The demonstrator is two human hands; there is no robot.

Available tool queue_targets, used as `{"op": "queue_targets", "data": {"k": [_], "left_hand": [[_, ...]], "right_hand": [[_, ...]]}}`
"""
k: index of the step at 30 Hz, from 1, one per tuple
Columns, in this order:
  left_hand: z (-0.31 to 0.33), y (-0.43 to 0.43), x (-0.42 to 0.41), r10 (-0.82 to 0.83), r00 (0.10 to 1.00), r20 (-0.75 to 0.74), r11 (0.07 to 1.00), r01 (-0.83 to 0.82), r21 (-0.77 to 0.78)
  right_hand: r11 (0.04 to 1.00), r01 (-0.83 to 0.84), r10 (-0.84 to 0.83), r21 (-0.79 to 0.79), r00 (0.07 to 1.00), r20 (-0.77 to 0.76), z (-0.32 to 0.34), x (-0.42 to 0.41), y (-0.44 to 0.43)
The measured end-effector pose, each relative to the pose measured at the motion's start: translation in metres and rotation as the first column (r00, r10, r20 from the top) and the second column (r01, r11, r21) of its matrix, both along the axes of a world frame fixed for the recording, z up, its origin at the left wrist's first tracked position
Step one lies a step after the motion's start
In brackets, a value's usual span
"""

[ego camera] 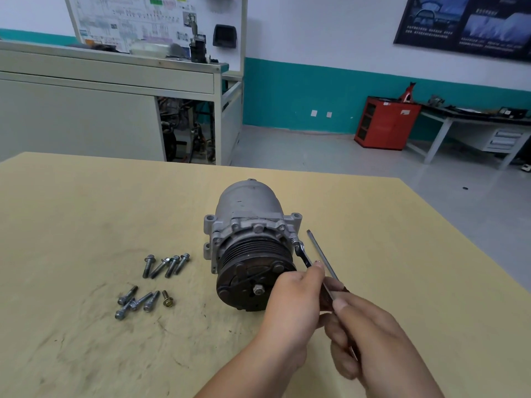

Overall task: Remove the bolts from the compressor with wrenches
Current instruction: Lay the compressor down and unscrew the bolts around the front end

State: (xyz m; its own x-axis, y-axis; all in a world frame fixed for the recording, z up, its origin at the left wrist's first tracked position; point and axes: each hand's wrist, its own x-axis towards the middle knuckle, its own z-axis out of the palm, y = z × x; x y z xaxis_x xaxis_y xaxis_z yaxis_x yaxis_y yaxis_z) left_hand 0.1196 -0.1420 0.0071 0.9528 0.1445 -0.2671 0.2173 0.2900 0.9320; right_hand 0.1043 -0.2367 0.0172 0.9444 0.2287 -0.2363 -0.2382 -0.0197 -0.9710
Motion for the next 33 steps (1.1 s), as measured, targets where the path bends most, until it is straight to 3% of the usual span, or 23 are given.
{"op": "queue_targets", "data": {"k": [3, 5, 10, 14, 19, 23, 28, 33], "left_hand": [[0.004, -0.002, 0.002, -0.009, 1.000, -0.005, 1.000, 0.009, 0.004], [0.005, -0.001, 0.002, -0.012, 1.000, -0.004, 1.000, 0.012, -0.010], [0.003, 0.002, 0.000, -0.010, 1.000, 0.010, 1.000, 0.011, -0.027], [0.001, 0.001, -0.001, -0.009, 1.000, 0.023, 0.999, 0.010, -0.043], [-0.003, 0.003, -0.004, -0.003, 0.999, 0.051, 0.993, 0.009, -0.114], [-0.006, 0.004, -0.005, 0.019, 0.999, 0.030, 0.982, -0.013, -0.190], [-0.011, 0.006, -0.004, 0.110, 0.993, -0.047, 0.952, -0.119, -0.283], [-0.009, 0.010, -0.006, 0.074, 0.981, -0.178, 0.890, -0.145, -0.431]], "right_hand": [[0.950, -0.009, 0.092, 0.312, 0.963, -0.252, 0.002, -0.002, -0.003], [0.915, -0.052, 0.193, 0.400, 0.928, -0.320, 0.002, -0.003, -0.002], [0.921, -0.216, 0.290, 0.325, 0.936, -0.200, 0.002, -0.005, 0.000], [0.927, -0.253, 0.307, 0.278, 0.936, -0.172, 0.003, -0.005, 0.000], [0.962, -0.245, 0.260, 0.118, 0.956, -0.135, -0.002, -0.007, 0.000], [0.972, -0.203, 0.198, -0.117, 0.979, -0.052, -0.008, -0.009, 0.002], [0.905, -0.145, 0.193, -0.399, 0.978, 0.083, -0.014, -0.007, 0.005], [0.837, -0.079, 0.219, -0.542, 0.956, 0.198, -0.014, -0.006, 0.005]]}}
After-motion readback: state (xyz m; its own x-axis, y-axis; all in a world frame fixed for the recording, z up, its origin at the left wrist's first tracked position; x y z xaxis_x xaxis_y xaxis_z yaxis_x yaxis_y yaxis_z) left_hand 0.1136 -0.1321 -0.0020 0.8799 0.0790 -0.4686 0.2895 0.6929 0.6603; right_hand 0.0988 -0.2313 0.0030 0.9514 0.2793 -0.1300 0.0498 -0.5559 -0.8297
